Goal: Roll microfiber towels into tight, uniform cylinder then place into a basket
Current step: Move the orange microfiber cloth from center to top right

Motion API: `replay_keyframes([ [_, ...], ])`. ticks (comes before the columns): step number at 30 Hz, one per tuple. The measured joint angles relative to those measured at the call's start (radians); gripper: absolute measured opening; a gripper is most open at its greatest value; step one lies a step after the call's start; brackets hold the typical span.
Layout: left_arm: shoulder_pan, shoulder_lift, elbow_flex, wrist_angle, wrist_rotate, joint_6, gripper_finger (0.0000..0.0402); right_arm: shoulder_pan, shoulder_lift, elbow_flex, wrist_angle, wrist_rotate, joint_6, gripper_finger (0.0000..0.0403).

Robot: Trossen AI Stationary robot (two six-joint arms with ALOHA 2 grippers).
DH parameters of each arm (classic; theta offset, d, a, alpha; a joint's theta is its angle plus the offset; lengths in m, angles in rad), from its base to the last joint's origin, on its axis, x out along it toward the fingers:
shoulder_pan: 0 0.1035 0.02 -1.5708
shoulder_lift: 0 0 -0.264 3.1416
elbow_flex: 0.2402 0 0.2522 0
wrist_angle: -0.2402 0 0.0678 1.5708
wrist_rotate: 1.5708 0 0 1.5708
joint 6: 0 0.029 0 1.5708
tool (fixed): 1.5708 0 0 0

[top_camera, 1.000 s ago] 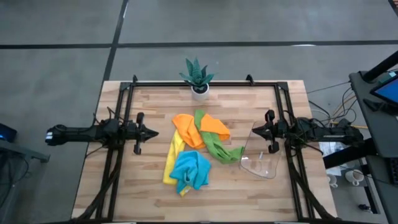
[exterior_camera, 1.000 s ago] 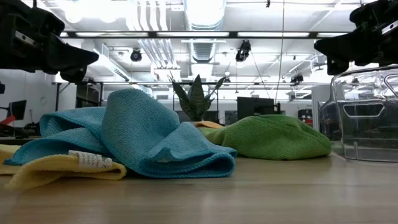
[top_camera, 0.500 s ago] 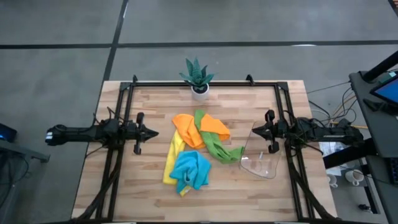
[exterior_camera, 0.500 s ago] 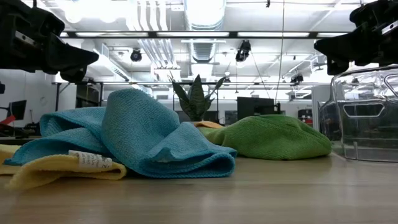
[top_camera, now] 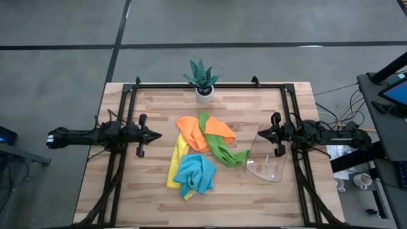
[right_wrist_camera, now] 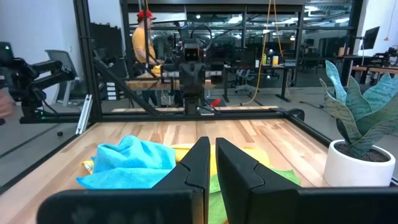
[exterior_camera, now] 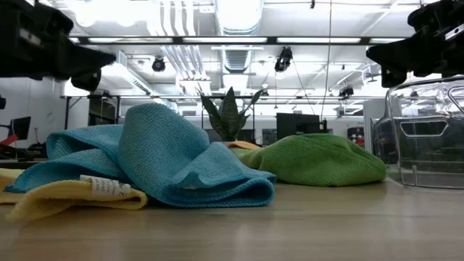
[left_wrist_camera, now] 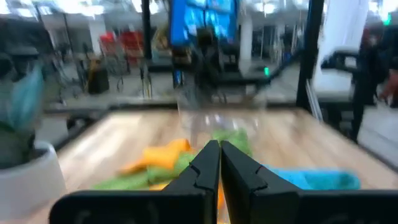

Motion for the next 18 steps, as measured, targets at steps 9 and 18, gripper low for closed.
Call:
replay_keyframes([
  [9,0.0,0.265,0.122,0.245,-0.106,0.033,0.0,0.0,0.0,0.0,0.0,0.0,0.0,0.0022],
  [18,0.001,0.779,0.46,-0.133,-0.378,-0.024,0.0,0.0,0.0,0.0,0.005,0.0,-0.002,0.0022],
])
